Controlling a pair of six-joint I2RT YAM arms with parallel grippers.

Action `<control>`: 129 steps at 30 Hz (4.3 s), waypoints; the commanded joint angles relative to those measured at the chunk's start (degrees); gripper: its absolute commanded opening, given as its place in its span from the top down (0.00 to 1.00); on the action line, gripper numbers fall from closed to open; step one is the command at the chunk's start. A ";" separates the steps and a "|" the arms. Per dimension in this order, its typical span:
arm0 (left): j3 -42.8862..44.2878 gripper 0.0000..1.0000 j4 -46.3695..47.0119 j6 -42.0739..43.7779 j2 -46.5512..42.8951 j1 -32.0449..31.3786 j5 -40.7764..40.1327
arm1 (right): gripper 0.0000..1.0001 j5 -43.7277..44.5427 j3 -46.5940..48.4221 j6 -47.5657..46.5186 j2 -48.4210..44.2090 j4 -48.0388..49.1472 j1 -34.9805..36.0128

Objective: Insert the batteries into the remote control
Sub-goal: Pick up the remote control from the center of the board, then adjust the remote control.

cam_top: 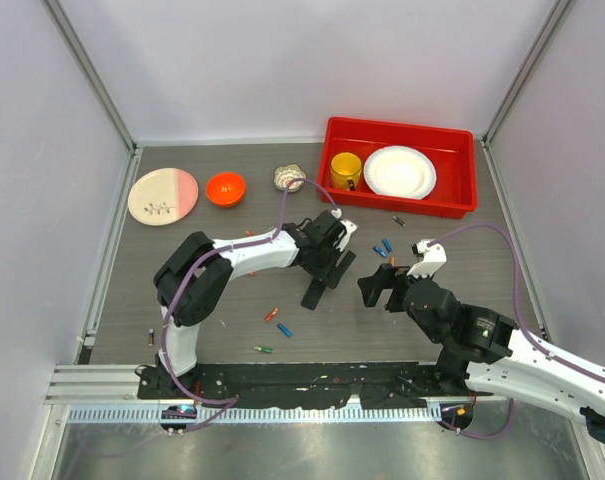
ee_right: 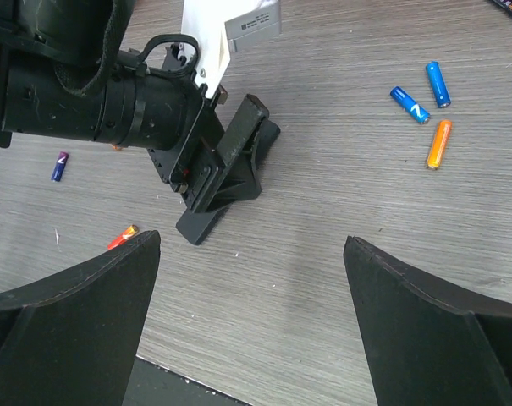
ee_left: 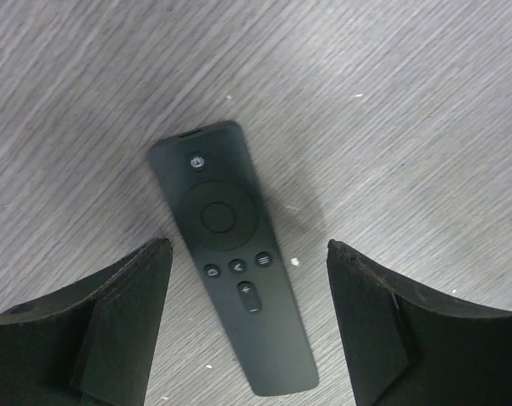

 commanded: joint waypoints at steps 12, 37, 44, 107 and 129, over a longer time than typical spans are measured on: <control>-0.44 0.35 0.08 -0.70 2.62 -1.02 -2.00 | 0.05 2.54 0.23 1.37 1.23 0.36 0.14; -2.64 0.50 -0.28 -2.63 7.01 -3.75 -11.31 | 0.06 8.78 0.76 10.50 -0.87 -6.49 0.23; -3.08 0.73 0.86 -3.24 5.97 -3.84 -10.79 | 0.08 10.81 0.40 12.97 -3.33 -8.16 0.23; -50.19 1.00 113.45 -65.74 -38.69 16.64 24.72 | 0.19 -52.91 -3.73 13.06 22.94 59.69 -13.48; -48.97 0.00 90.23 -56.80 -45.34 18.66 25.43 | 0.96 -49.33 6.72 -8.37 15.74 24.84 -13.31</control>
